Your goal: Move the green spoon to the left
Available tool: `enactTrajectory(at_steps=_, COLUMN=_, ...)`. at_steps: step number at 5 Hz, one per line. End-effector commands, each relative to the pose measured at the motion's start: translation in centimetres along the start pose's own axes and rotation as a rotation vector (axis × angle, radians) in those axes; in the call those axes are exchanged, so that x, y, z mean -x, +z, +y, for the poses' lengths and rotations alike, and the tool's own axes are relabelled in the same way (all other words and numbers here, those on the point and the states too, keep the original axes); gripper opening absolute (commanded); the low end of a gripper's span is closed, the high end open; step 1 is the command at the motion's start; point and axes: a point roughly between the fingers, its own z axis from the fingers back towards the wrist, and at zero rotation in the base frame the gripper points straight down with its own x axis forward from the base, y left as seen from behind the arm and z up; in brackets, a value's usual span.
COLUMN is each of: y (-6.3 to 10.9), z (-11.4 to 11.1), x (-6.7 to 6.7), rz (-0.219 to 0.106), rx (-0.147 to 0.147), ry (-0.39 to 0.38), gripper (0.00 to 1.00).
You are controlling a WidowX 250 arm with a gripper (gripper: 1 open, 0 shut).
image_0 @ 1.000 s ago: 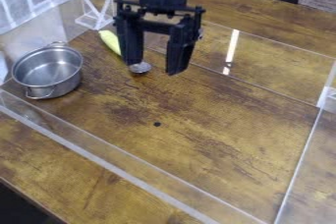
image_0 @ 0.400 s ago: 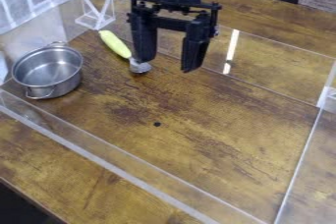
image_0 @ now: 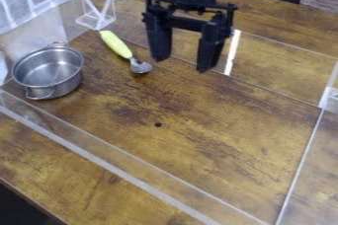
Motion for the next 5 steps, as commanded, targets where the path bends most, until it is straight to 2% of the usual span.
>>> enactTrajectory(at_steps=1, y=2.3, z=-1.2, x=-0.8, rz=-0.086, rx=-0.004, ry=-0.022, gripper=1.00)
enactTrajectory(at_steps=3, y=2.3, z=-0.9, x=-1.5, rz=-0.109, rx=-0.008, ry=-0.011, gripper=1.00)
enactTrajectory(at_steps=5, y=2.0, z=-0.2, x=-2.4, rz=-0.102, rx=-0.001, ry=0.004, gripper=1.00)
